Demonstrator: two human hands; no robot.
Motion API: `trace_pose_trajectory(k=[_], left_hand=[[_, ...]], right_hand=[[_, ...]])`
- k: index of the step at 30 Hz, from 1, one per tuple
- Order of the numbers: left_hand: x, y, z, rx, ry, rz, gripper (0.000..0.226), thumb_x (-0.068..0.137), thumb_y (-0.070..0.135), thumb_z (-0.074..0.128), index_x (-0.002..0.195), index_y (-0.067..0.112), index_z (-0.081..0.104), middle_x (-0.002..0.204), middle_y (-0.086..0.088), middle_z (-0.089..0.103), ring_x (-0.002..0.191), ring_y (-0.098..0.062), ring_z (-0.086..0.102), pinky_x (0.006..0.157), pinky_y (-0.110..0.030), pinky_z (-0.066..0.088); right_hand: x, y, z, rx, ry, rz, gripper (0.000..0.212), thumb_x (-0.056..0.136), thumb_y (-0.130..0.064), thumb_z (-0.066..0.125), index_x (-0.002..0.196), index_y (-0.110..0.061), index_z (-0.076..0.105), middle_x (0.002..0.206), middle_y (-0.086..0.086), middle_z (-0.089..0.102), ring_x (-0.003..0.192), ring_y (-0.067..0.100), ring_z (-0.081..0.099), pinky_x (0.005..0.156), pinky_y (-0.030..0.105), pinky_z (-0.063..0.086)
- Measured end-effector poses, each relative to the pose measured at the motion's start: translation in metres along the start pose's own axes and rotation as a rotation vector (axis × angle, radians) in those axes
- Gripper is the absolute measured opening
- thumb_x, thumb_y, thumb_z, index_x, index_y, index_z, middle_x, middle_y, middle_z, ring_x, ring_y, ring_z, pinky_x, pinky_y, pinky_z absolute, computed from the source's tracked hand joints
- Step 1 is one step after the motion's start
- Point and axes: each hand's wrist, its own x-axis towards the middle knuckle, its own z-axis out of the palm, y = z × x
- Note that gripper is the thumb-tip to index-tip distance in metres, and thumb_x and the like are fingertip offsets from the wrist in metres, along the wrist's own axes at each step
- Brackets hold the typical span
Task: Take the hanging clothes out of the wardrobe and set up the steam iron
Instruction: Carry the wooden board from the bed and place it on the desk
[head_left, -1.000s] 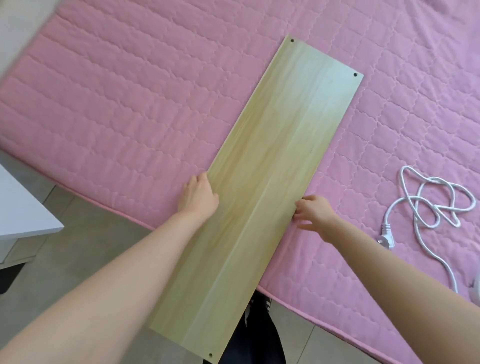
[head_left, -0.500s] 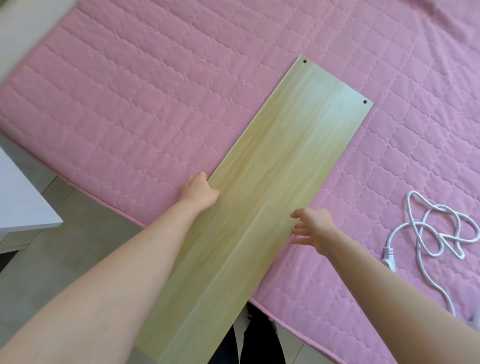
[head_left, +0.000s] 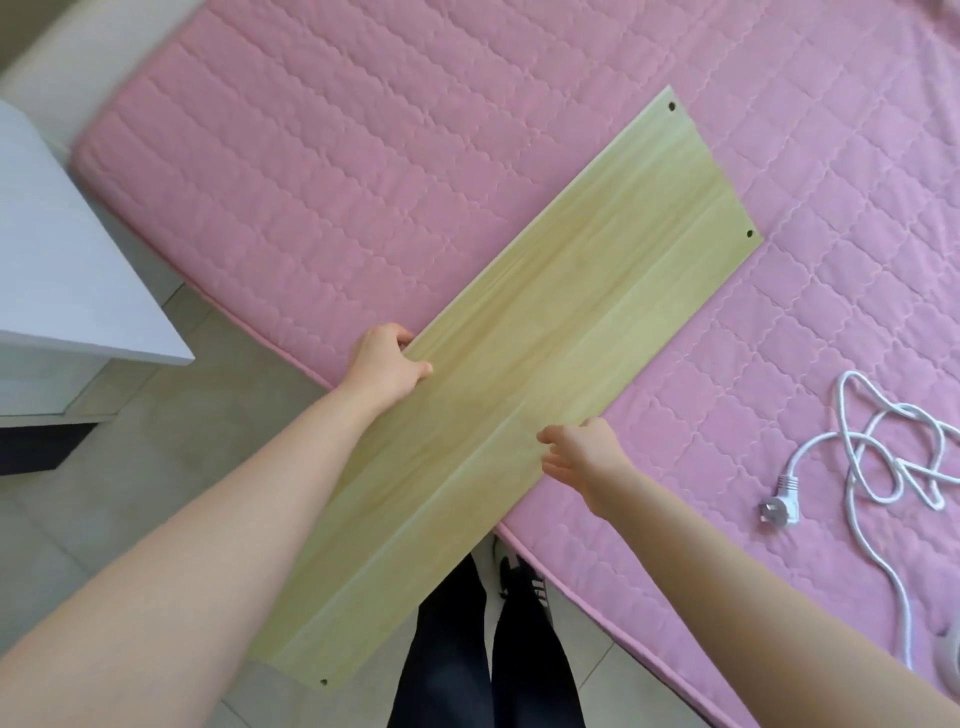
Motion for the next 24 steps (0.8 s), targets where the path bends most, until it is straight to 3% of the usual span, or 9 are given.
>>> trace_pose_trajectory(k=[2,4,7,9,13,18,20,22,24], left_hand=[[-0.018,0.002,-0.001,-0.035,0.026,0.040,0.035,0.074,0.014,0.076,0.109,0.012,0.068,0.103,-0.009,0.068,0.097,-0.027,0.062,0.086,-0.033,0.048],[-0.037,0.004,-0.002,-0.042,0.065,0.101,0.035,0.074,0.011,0.074,0.108,0.012,0.069,0.103,-0.010,0.065,0.097,-0.027,0.060,0.087,-0.032,0.046],[-0.071,0.010,0.000,-0.051,0.113,0.161,0.033,0.080,0.007,0.068,0.112,0.014,0.065,0.104,-0.005,0.052,0.090,-0.020,0.051,0.087,-0.025,0.038],[-0.095,0.016,0.002,-0.074,0.130,0.185,0.031,0.084,0.004,0.063,0.113,0.014,0.062,0.106,-0.002,0.048,0.088,-0.015,0.048,0.084,-0.021,0.036],[-0.135,0.023,0.011,-0.091,0.165,0.231,0.032,0.088,0.003,0.058,0.118,0.014,0.059,0.111,0.000,0.050,0.093,-0.016,0.053,0.084,-0.025,0.043],[-0.178,0.035,0.024,0.000,0.144,0.286,0.033,0.094,0.009,0.050,0.124,0.022,0.048,0.114,-0.001,0.064,0.103,-0.027,0.059,0.080,-0.038,0.047],[-0.192,0.038,0.029,0.053,0.136,0.303,0.030,0.095,0.012,0.048,0.123,0.025,0.046,0.104,-0.003,0.068,0.095,-0.031,0.062,0.073,-0.038,0.046],[-0.202,0.040,0.033,0.055,0.133,0.308,0.030,0.096,0.013,0.047,0.123,0.026,0.045,0.102,-0.003,0.067,0.092,-0.030,0.062,0.070,-0.035,0.042],[-0.210,0.041,0.036,0.050,0.117,0.294,0.032,0.095,0.010,0.048,0.122,0.026,0.045,0.103,-0.001,0.065,0.092,-0.028,0.062,0.069,-0.034,0.042]], right_hand=[[-0.020,-0.013,-0.002,-0.169,-0.045,-0.112,0.041,0.086,-0.016,0.059,0.122,-0.002,0.045,0.114,0.014,0.055,0.108,0.029,0.058,0.101,0.047,0.045],[-0.041,-0.029,-0.007,-0.369,-0.068,-0.297,0.062,0.089,-0.019,0.055,0.145,-0.010,0.029,0.142,0.009,0.044,0.122,0.024,0.049,0.096,0.032,0.042],[-0.065,-0.045,-0.017,-0.650,-0.002,-0.623,0.061,0.092,-0.012,0.049,0.147,-0.011,0.026,0.145,0.007,0.041,0.118,0.020,0.050,0.085,0.022,0.037],[-0.074,-0.051,-0.022,-0.791,0.070,-0.848,0.059,0.091,-0.006,0.048,0.146,-0.008,0.027,0.145,0.009,0.039,0.127,0.024,0.042,0.096,0.025,0.034],[-0.083,-0.053,-0.028,-1.038,0.174,-1.204,0.061,0.082,0.006,0.051,0.141,-0.002,0.038,0.139,0.015,0.043,0.130,0.037,0.036,0.107,0.044,0.035],[-0.084,-0.045,-0.036,-1.476,0.192,-1.382,0.052,0.076,0.001,0.061,0.127,-0.008,0.054,0.127,0.013,0.057,0.135,0.042,0.034,0.110,0.054,0.026],[-0.081,-0.042,-0.043,-1.609,0.212,-1.432,0.039,0.073,-0.003,0.070,0.110,-0.012,0.063,0.105,0.008,0.065,0.124,0.038,0.049,0.108,0.058,0.029],[-0.086,-0.042,-0.050,-1.741,0.244,-1.427,0.028,0.069,-0.005,0.075,0.094,-0.015,0.066,0.081,0.002,0.063,0.097,0.031,0.061,0.106,0.058,0.033],[-0.095,-0.040,-0.056,-1.814,0.272,-1.423,0.024,0.066,-0.005,0.077,0.083,-0.016,0.064,0.067,-0.001,0.054,0.073,0.026,0.057,0.102,0.056,0.040]])
